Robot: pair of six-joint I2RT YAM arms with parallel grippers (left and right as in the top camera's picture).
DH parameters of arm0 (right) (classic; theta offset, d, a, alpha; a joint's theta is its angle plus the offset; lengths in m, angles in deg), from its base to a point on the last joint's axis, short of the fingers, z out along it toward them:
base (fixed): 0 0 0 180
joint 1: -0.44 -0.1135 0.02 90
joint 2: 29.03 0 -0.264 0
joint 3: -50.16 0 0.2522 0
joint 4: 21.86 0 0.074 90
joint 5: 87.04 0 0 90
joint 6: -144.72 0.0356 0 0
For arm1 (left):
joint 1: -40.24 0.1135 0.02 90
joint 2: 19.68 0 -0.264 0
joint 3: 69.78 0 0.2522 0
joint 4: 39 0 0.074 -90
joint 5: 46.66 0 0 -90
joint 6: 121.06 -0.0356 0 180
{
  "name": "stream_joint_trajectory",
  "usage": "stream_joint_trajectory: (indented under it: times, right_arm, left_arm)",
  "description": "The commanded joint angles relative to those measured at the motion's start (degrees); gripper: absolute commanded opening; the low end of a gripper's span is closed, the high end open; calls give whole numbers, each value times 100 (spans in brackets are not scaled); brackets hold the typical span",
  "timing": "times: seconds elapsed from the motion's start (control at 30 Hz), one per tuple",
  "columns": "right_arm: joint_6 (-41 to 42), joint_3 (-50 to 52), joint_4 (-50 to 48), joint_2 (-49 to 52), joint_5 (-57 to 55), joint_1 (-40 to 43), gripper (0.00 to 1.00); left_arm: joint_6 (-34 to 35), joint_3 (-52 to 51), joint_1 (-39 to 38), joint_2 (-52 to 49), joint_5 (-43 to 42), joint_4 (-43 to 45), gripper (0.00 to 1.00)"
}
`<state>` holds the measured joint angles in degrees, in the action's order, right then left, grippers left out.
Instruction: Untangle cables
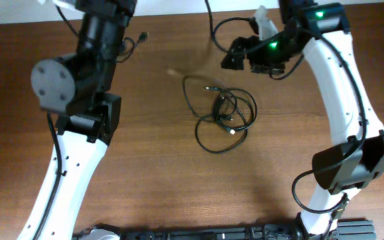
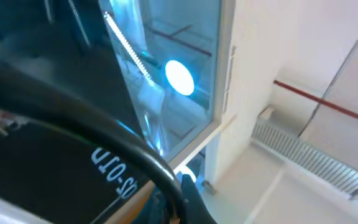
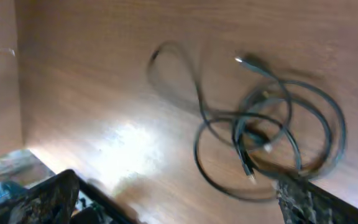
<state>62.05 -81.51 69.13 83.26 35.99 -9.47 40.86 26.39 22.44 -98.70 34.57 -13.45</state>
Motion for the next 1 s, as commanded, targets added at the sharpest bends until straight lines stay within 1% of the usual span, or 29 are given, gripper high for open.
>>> stream_joint_trajectory:
  times: [0.0,0.07,0.13,0.2,0.27,0.33,0.37,0.4,0.43,0.5,0.53,0.63,0.7,0.77,0.83,0.9,0.97]
  right_arm:
    - [245,116,-286,345,-417,-374,100]
    - [835,210,-448,446,-680,-459,99]
    - [1021,262,-529,522,-675,-466,99]
    - [1016,262,-544,584,-671,-466,99]
    - [1014,262,-525,586,-673,-472,98]
    - [1014,262,-463,586,-673,-476,98]
    - [1010,264,-407,586,-680,-476,99]
    - [1010,269,-378,590,-680,-476,98]
    - [1012,286,-376,590,-680,-476,99]
    - [1010,308,-354,595,-680,-476,99]
    - [1010,326,-356,595,-680,-476,99]
    - [988,328,-306,595,-824,-474,99]
    - [990,319,-267,573,-973,-380,99]
    - [990,264,-181,529,-916,-192,99]
    - [988,181,-74,466,-752,87,99]
    - [988,162,17,409,-529,417,98]
    - [990,162,170,411,-509,684,98]
  left_arm:
    - [74,79,52,74,385,-162,0]
    - [74,79,142,74,667,-319,0]
    - [74,79,264,74,706,-385,0]
    - [17,79,367,74,704,-608,0]
    - [-256,79,490,72,739,-1226,0]
    - [-302,79,564,72,907,-1821,0]
    - [-378,79,601,68,1233,-2238,0]
    - [-494,79,623,55,1753,-2625,0]
    - [-737,79,625,28,2199,-2852,0]
    - [-1620,79,625,-59,2835,-3062,1]
    - [-2061,79,625,-98,2975,-3101,2]
    - [-3593,79,625,-258,3217,-3335,0]
    - [-4347,79,625,-317,3215,-3628,0]
    - [-4745,79,623,-315,3215,-4207,0]
    - [-4800,79,623,-315,3215,-4813,0]
    - [-4795,79,621,-315,3204,-5796,0]
    - [-4798,79,570,-315,2955,-6487,0]
